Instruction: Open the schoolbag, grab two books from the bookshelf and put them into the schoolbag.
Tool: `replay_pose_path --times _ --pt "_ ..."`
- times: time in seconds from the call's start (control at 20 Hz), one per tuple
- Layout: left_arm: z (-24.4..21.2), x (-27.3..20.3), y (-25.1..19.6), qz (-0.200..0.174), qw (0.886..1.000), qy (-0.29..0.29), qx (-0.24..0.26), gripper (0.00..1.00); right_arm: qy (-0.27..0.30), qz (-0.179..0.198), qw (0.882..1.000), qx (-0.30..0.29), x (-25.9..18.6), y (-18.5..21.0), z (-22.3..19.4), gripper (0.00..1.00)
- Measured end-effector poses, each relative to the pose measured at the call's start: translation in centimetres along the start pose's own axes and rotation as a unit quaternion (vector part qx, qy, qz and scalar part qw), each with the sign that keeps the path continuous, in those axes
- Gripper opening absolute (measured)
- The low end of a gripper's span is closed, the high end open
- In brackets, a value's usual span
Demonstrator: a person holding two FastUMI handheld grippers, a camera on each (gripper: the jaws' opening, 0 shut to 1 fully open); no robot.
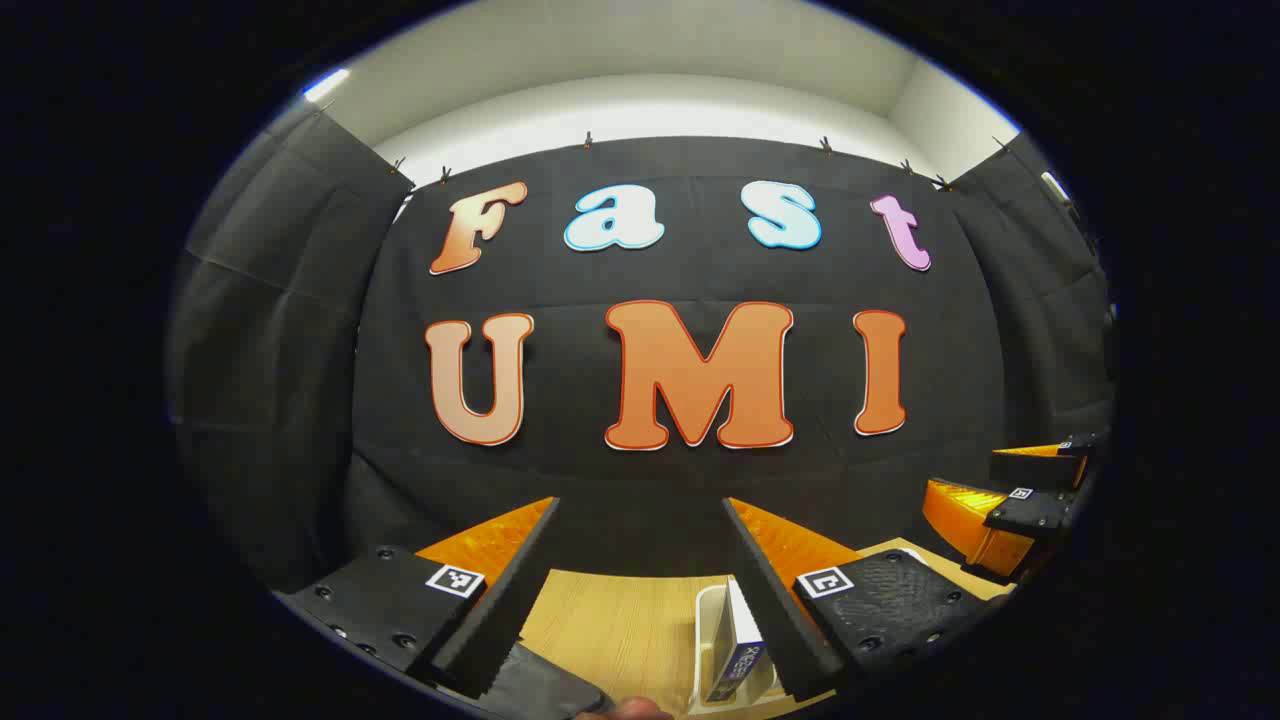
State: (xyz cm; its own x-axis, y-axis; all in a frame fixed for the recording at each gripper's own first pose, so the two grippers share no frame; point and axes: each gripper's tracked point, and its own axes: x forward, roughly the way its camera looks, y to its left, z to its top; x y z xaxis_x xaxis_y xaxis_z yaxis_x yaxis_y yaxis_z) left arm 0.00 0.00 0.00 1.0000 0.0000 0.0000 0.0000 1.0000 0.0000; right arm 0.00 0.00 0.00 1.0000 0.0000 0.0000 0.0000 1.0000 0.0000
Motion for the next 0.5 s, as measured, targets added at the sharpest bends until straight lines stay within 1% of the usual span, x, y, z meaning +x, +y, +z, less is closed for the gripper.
replay_pose_path --times 0.15,0.5 --pt "-0.7 0.0 -0.3 0.003 1.0 0.011 -0.002 0.97 -0.001 -0.005 1.0 0.004 0.2 -0.8 0.0 0.97" --pt "-1.7 -0.7 -0.6 0.009 1.0 0.026 -0.003 0.98 0.009 0.017 1.0 -0.006 -0.5 0.2 -1.1 0.97"
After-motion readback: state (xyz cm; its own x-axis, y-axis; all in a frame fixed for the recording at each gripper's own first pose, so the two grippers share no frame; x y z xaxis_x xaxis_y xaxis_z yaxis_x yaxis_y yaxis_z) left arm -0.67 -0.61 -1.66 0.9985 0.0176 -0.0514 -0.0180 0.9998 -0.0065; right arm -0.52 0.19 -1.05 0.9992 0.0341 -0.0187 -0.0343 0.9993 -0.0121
